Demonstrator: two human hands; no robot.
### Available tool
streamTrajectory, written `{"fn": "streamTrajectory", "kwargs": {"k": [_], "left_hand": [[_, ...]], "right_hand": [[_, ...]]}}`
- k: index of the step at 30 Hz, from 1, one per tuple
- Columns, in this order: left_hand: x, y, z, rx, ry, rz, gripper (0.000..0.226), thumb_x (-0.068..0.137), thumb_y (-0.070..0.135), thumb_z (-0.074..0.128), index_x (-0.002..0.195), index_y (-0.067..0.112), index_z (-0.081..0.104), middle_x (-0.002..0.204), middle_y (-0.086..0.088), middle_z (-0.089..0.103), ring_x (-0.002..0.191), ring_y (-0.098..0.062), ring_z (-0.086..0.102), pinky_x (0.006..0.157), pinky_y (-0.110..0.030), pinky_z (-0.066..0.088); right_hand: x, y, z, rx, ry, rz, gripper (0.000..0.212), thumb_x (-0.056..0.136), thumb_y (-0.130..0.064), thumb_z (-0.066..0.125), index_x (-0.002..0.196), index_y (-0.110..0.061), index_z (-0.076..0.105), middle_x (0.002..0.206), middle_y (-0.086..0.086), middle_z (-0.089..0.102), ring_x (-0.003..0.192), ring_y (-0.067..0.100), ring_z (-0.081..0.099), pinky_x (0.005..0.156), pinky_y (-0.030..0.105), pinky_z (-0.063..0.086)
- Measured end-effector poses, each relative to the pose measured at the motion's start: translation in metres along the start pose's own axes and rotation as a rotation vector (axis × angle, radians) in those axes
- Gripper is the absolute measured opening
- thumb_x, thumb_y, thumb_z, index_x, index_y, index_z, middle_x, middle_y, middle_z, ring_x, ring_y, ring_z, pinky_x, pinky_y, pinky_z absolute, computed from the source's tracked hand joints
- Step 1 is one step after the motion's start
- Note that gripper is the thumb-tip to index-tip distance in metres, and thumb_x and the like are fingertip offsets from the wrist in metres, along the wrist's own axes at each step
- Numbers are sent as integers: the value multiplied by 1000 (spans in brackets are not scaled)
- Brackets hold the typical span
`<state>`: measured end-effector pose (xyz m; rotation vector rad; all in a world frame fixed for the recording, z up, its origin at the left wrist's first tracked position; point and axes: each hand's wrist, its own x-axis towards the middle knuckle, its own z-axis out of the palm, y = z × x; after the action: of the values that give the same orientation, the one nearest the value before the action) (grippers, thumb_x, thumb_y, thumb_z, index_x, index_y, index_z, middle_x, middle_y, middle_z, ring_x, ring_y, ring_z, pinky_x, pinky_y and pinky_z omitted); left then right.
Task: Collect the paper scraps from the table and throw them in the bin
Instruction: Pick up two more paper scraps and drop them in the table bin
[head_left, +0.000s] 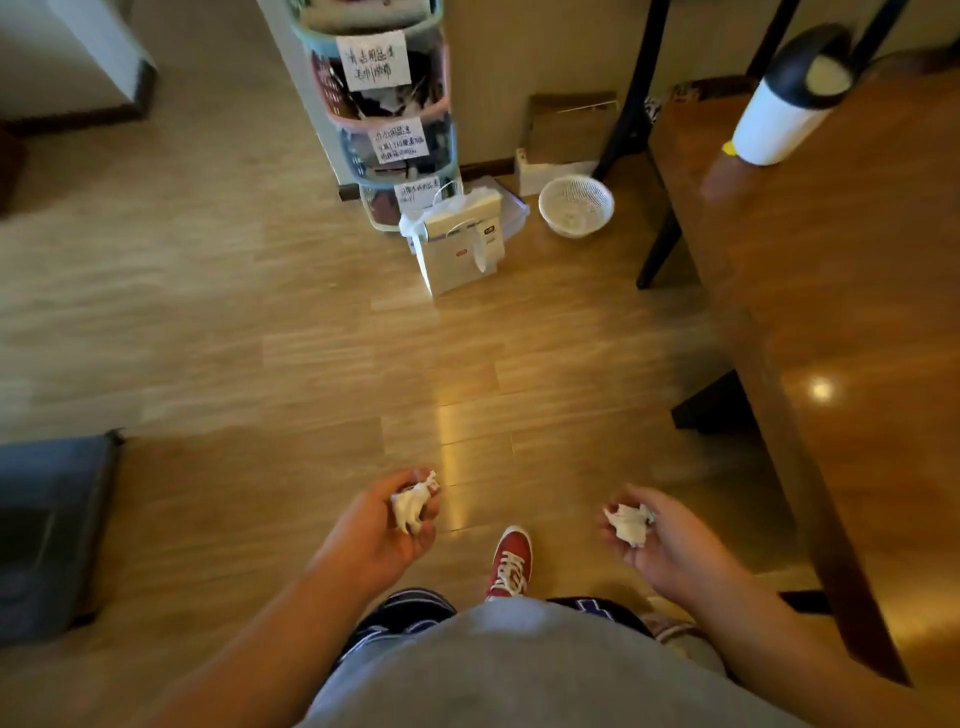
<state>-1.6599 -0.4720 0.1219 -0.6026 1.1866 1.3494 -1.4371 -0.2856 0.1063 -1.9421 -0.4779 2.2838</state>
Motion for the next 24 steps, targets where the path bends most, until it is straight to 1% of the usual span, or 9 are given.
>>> {"fn": "streamTrajectory", "kwargs": {"k": [4,6,9,11,14,17,19,21,24], "left_hand": [[19,31,18,-24,19,1,8,82,15,61,77,15,67,68,-3,65,50,-12,61,41,-19,48],[33,50,29,-17,44,-11,6,82,15,62,79,14,66,68,-4,66,50,-13,61,42,-19,48],[50,72,46,-14,57,-18,5,81,15,61,79,14,66,66,-4,65,49,-12,61,42,-19,48],[69,94,64,18,52,-28,6,82,14,61,79,14,66,67,-3,65,49,-12,61,42,-19,48],[99,133,101,77,32,-32,4,80,13,63,81,13,67,67,-3,64,50,-12,60,41,-20,48],[128,177,149,161,-11,-38,4,75,14,66,78,12,67,66,-3,64,48,-11,60,40,-20,47],[146,201,185,216,-44,-49,5,78,16,63,78,12,67,65,-3,64,47,-11,59,40,-20,47],[163,219,223,287,-63,-68,10,85,18,59,82,12,65,66,-3,64,47,-11,59,41,-19,47],[183,232,284,401,-129,-114,9,81,18,63,80,11,68,66,-4,65,48,-11,60,42,-19,47]], "right_hand": [[18,-57,30,12,-57,-60,24,91,-22,60,105,-3,63,84,17,72,73,26,72,58,34,58],[30,-87,47,32,-104,-83,23,91,-22,60,102,-3,64,79,15,72,68,23,73,57,33,59],[39,-121,70,42,-155,-106,21,92,-22,57,99,-3,63,82,15,69,66,22,71,56,31,60],[51,-146,85,46,-163,-110,22,93,-22,57,102,-3,62,87,15,67,70,22,69,55,30,59],[66,-184,102,77,-135,-95,29,92,-22,58,114,-2,59,94,16,65,80,24,67,59,33,58],[76,-221,107,176,-32,-80,32,91,-20,61,118,-3,57,104,18,65,89,26,67,66,38,57],[78,-244,102,238,-3,-72,29,91,-19,61,115,-4,58,105,19,65,89,27,67,69,39,57],[77,-263,91,288,-5,-74,25,92,-20,59,109,-2,58,102,20,65,84,27,66,71,38,57],[73,-284,67,414,20,-106,20,94,-20,56,96,-1,60,93,19,65,79,26,65,67,37,56]]}}
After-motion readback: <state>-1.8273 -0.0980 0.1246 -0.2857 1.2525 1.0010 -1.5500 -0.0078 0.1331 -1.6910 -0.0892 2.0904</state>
